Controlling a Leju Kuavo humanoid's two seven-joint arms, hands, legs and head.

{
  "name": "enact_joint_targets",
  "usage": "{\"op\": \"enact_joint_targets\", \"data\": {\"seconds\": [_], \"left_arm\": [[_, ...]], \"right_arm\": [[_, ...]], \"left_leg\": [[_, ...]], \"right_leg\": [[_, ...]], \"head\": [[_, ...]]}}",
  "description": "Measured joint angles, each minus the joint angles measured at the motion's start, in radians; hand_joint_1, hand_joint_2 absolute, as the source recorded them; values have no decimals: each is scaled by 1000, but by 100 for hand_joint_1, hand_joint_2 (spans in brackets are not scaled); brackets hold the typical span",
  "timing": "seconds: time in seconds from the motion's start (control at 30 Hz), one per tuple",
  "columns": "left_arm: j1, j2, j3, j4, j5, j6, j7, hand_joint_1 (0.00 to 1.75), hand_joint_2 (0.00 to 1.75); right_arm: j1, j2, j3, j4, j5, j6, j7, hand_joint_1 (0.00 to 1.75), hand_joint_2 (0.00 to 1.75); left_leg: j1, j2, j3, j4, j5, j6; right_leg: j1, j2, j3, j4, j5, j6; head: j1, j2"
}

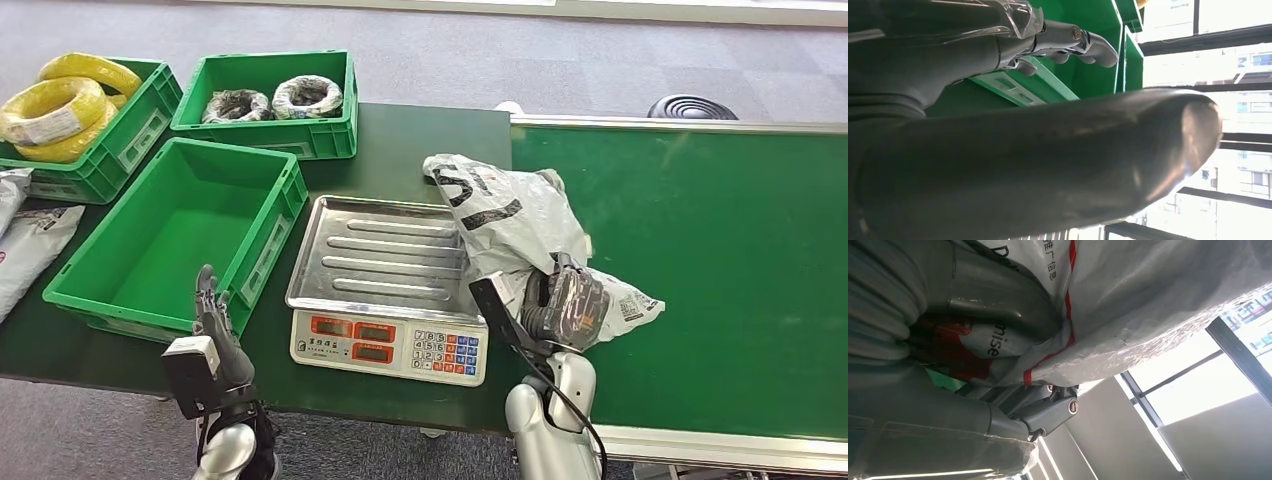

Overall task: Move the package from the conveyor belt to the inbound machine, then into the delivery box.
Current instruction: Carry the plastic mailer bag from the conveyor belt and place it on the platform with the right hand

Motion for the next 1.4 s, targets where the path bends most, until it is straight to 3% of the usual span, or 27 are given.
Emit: {"op": "enact_joint_targets", "data": {"seconds": [0.27, 0.4, 0.5, 0.7, 0.83, 1.0, 1.3, 1.33, 1.4], "left_arm": [[-26, 14, -16, 50, 15, -10, 0, 0, 0], [-74, 21, -38, 104, 45, -39, 0, 0, 0], [-118, 24, -52, 149, 57, -57, 0, 0, 0], [-130, 19, -56, 164, 40, -51, 0, 0, 0], [-108, 3, -56, 136, 17, -37, 0, 0, 0], [-94, -10, -54, 100, 7, -31, 0, 0, 0], [-64, -17, -36, 23, -5, -27, 0, 0, 0], [-57, -17, -34, 11, -7, -28, 0, 0, 0], [-42, -17, -30, -15, -12, -29, 0, 0, 0]], "right_arm": [[2, 0, -26, -6, 49, -1, -25, 144, 175], [23, -2, -20, -89, 161, -1, -130, 144, 175], [41, -20, 54, -172, 207, -2, -143, 148, 175], [-5, -90, 328, -190, 210, -2, 25, 155, 175], [-58, -109, 436, -141, 209, -2, 37, 152, 175], [-98, -114, 487, -78, 202, -2, 18, 155, 175], [-114, -113, 487, 6, 142, -2, -60, 150, 175], [-112, -113, 486, 9, 139, -2, -67, 135, 175], [-108, -113, 484, 12, 135, -2, -75, 60, 87]], "left_leg": [[0, 0, 0, 0, 0, 0], [0, -1, 0, 0, 0, 0], [0, 1, 0, 0, 0, 0], [0, 1, 0, 0, 0, 0], [0, 1, -1, 0, 0, 0], [0, 0, -1, 0, 0, 0], [0, 0, -1, 0, 0, 0], [0, 0, -1, 0, 0, 0], [0, 0, -1, 0, 0, 0]], "right_leg": [[0, 0, 0, 0, 0, 0], [0, 0, 0, 0, 0, 0], [0, 1, 0, 0, 0, 0], [0, 1, 0, 0, 0, 0], [0, 1, 0, 0, 0, 0], [0, 1, 0, 0, 0, 0], [0, 1, -1, 0, 0, 0], [0, 1, -1, 0, 0, 0], [0, 1, -1, 0, 0, 0]], "head": [[0, 0], [0, 0], [0, 0], [0, 0], [0, 0], [0, 0], [0, 0], [0, 0], [0, 0]]}}
